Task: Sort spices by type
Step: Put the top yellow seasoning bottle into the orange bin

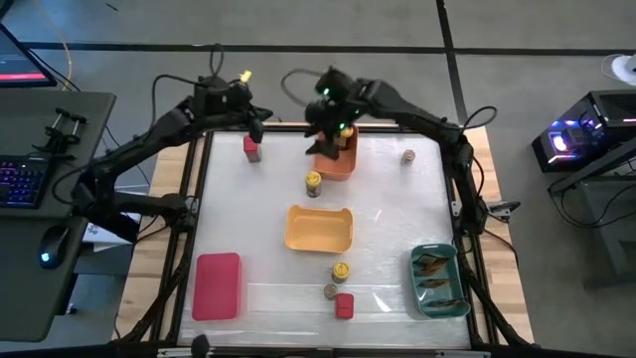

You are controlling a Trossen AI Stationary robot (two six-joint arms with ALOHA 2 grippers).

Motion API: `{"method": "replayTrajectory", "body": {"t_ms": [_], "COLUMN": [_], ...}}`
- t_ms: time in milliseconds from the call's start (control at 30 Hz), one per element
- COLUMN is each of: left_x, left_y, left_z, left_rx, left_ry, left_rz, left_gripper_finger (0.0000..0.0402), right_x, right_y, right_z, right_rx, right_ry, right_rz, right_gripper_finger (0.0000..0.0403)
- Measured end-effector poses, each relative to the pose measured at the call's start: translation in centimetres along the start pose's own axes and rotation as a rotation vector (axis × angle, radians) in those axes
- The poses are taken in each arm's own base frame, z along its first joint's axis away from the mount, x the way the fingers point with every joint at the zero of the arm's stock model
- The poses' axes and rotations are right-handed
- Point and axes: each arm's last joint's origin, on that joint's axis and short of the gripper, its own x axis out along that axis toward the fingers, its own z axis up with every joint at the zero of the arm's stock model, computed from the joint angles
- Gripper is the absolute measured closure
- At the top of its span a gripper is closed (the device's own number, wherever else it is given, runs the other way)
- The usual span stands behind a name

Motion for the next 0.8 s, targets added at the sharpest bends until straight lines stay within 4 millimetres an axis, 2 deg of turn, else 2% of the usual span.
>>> {"method": "replayTrajectory", "body": {"t_ms": [133, 267, 433, 600, 800], "left_x": [-0.6, -0.2, 0.3, 0.6, 0.6], "left_y": [0.5, 0.6, 0.7, 0.8, 0.8], "left_z": [0.1, -0.2, -0.4, -0.4, -0.4], "left_rx": [-0.025, -0.040, -0.063, -0.054, -0.022], "left_ry": [-0.010, 0.023, 0.043, 0.042, 0.042], "left_rz": [0.002, 0.005, 0.006, 0.007, 0.007], "left_gripper_finger": [0.0401, 0.0401, 0.0401, 0.0401, 0.0401], "right_x": [3.3, 6.1, 8.5, 10.4, 10.9], "right_y": [1.9, 3.2, 3.2, 3.3, 3.9], "right_z": [-1.0, -2.8, -5.0, -6.1, -6.2], "right_rx": [-0.062, -0.020, 0.006, -0.042, -0.034], "right_ry": [0.104, 0.204, 0.309, 0.330, 0.326], "right_rz": [-0.005, 0.043, -0.036, -0.175, -0.157], "right_gripper_finger": [0.0121, 0.0121, 0.0121, 0.0121, 0.0121]}}
